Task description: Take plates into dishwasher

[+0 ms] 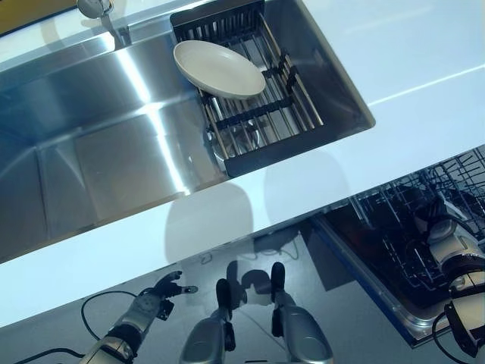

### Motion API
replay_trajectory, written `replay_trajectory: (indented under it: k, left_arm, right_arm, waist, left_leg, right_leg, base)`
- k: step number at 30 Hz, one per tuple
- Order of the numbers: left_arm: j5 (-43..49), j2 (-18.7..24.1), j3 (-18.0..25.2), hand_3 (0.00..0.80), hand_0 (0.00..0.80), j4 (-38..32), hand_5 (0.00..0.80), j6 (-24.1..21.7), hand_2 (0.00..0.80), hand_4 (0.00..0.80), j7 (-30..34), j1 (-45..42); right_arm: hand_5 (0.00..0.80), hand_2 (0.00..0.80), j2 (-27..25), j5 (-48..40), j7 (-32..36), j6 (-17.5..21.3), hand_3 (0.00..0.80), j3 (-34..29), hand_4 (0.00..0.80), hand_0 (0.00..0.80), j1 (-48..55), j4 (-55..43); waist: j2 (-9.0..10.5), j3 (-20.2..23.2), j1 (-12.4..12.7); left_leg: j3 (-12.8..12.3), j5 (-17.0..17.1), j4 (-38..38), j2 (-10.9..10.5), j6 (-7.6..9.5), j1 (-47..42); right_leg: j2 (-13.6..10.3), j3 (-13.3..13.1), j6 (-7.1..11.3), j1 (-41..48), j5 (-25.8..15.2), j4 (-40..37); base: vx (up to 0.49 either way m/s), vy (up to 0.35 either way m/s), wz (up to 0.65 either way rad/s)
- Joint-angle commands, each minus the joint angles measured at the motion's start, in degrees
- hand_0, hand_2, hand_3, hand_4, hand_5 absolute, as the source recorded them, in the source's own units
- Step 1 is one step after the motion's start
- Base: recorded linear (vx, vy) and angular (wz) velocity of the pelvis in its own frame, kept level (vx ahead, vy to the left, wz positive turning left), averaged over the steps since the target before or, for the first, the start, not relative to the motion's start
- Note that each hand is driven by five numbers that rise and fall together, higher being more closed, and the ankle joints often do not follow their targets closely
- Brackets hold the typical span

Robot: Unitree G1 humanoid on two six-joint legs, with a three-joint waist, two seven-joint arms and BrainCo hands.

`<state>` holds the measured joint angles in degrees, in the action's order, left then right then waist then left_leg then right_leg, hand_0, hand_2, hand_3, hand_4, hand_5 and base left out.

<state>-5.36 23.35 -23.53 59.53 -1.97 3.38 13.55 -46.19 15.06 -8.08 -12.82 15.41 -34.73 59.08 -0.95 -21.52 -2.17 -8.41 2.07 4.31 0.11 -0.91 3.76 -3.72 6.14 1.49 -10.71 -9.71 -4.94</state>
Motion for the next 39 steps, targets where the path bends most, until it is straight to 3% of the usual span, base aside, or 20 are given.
replay_trajectory:
  k: [1,22,24,25,27,39]
  left_arm:
    - [-0.45,1.07,0.12,0.0,0.0,1.24,0.0,-0.73,0.0,0.0,0.06,-0.22]
    - [0.07,-0.23,-1.93,0.0,0.0,0.13,0.0,-0.43,0.0,0.0,0.77,-1.29]
    - [0.13,-0.12,-1.84,0.0,0.0,-0.2,0.0,-0.48,0.0,0.0,0.78,-1.61]
    - [0.13,-0.1,-1.82,0.0,0.0,-0.38,0.0,-0.39,0.0,0.0,0.8,-1.67]
    - [0.07,0.03,-1.79,0.0,0.0,-0.63,0.0,-0.45,0.0,0.0,0.85,-1.91]
    - [-0.23,-0.13,-1.8,0.0,0.0,-0.98,0.0,-0.61,0.0,0.0,0.48,-2.6]
  right_arm:
    - [0.8,0.8,-1.35,-0.83,-2.01,0.06,0.8,1.49,0.8,0.8,-0.8,5.03]
    - [0.8,0.8,-3.47,-0.23,-2.97,0.91,0.8,-0.32,0.8,0.8,0.38,7.91]
    - [0.656,0.656,-3.75,-0.35,-3.38,1.15,0.656,-0.6,0.656,0.656,0.69,7.71]
    - [0.546,0.546,-3.83,-0.36,-3.47,1.13,0.546,-0.73,0.546,0.546,0.79,7.58]
    - [0.0,0.0,-4.0,-0.4,-3.72,1.04,0.0,-1.0,0.0,0.0,1.12,7.22]
    - [0.0,0.0,-4.43,-0.02,-4.93,1.72,0.0,-1.55,0.0,0.0,1.94,4.53]
  waist:
    - [0.79,1.44,-0.65]
    - [-1.37,2.44,-1.03]
    - [-1.33,2.41,-1.0]
    - [-1.32,2.44,-1.03]
    - [-1.28,2.43,-1.09]
    - [-0.64,2.59,-1.33]
  left_leg:
    - [-0.75,0.85,-3.26,0.67,0.17,4.82]
    - [0.23,-0.91,-5.36,-0.95,0.42,4.44]
    - [0.16,-0.95,-5.24,-1.01,0.48,4.32]
    - [0.08,-0.98,-5.18,-1.04,0.51,4.24]
    - [-0.01,-1.04,-5.21,-1.07,0.54,4.17]
    - [-0.59,-1.33,-5.06,-1.03,0.77,3.62]
  right_leg:
    - [2.75,0.28,0.95,-0.75,4.03,4.4]
    - [1.36,0.05,0.96,-0.34,4.36,4.74]
    - [1.38,0.09,0.98,-0.27,4.32,4.62]
    - [1.39,0.14,0.99,-0.27,4.31,4.61]
    - [1.37,0.15,1.01,-0.25,4.29,4.62]
    - [1.44,0.13,1.09,0.06,4.12,4.29]
  base:
    - [-0.004,0.016,-0.06]
    - [0.006,0.007,0.0]
    - [0.0,0.0,0.0]
    - [0.0,0.0,0.0]
    - [0.0,0.0,0.0]
    - [0.0,0.0,0.0]
